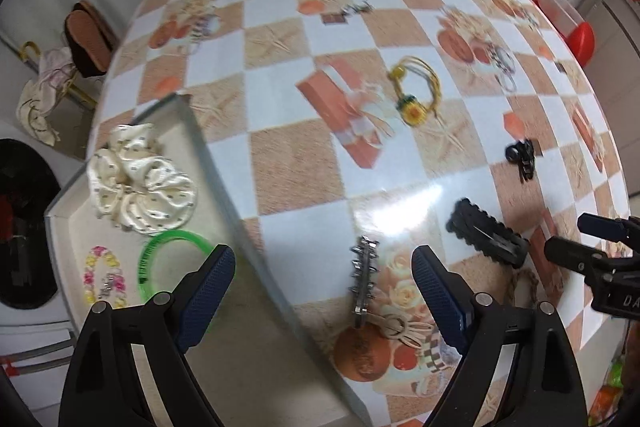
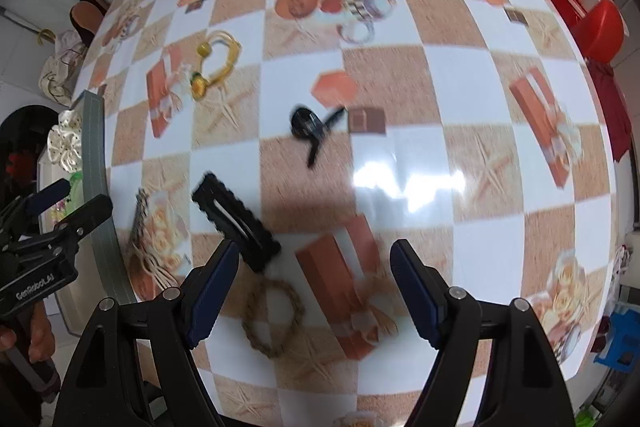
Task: Organize jewelry
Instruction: 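Move both open tools back toward the braided hair tie and star clip, then grasp the brown braided hair tie with the right tool while the left tool grasps the silver star clip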
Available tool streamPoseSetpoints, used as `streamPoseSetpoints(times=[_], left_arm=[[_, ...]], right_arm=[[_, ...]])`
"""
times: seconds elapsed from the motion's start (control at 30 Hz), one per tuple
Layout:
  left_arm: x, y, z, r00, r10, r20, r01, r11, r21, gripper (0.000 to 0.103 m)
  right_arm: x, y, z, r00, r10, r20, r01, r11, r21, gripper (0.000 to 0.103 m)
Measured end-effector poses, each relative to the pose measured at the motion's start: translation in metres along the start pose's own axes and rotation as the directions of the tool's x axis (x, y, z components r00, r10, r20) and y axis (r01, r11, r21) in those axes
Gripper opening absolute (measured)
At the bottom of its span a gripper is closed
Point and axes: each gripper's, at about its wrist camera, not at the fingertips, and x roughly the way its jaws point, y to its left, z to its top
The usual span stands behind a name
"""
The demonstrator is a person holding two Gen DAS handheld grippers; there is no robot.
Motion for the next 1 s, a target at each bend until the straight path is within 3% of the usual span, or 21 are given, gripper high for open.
streamPoseSetpoints(times=[0.27,0.5,0.7,0.8,0.83,0.9,1.0], left_arm=[[0.017,-0.017,-0.001,0.998,-0.024,-0.059,0.027,0.998,0.062,0.094],[0.03,-0.019,-0.005,0.994,-0.036,-0.1,0.043,0.997,0.066,0.094],[0.036,-0.029,-0.005,0.992,-0.046,-0.121,0.055,0.996,0.075,0.093],[0.04,-0.034,-0.007,0.99,-0.043,-0.135,0.054,0.996,0.076,0.093],[0.042,-0.035,-0.008,0.989,-0.045,-0.14,0.056,0.995,0.077,0.092],[0.047,-0.038,-0.013,0.986,-0.046,-0.159,0.059,0.995,0.078,0.078],[0.049,-0.044,-0.019,0.986,-0.045,-0.161,0.058,0.995,0.083,0.078]], right_arm=[[0.011,0.001,-0.026,0.999,0.006,-0.048,-0.005,1.0,0.022,0.081],[0.026,0.021,-0.046,0.998,-0.021,-0.065,0.019,0.999,-0.028,0.081],[0.035,0.043,-0.059,0.989,-0.149,-0.001,0.147,0.977,-0.153,0.08],[0.036,0.049,-0.061,0.985,-0.171,0.021,0.172,0.968,-0.181,0.081],[0.036,0.048,-0.061,0.985,-0.168,0.022,0.17,0.969,-0.18,0.08],[0.036,0.048,-0.063,0.985,-0.169,0.029,0.171,0.969,-0.178,0.077],[0.032,0.041,-0.062,0.985,-0.168,0.041,0.172,0.971,-0.168,0.067]])
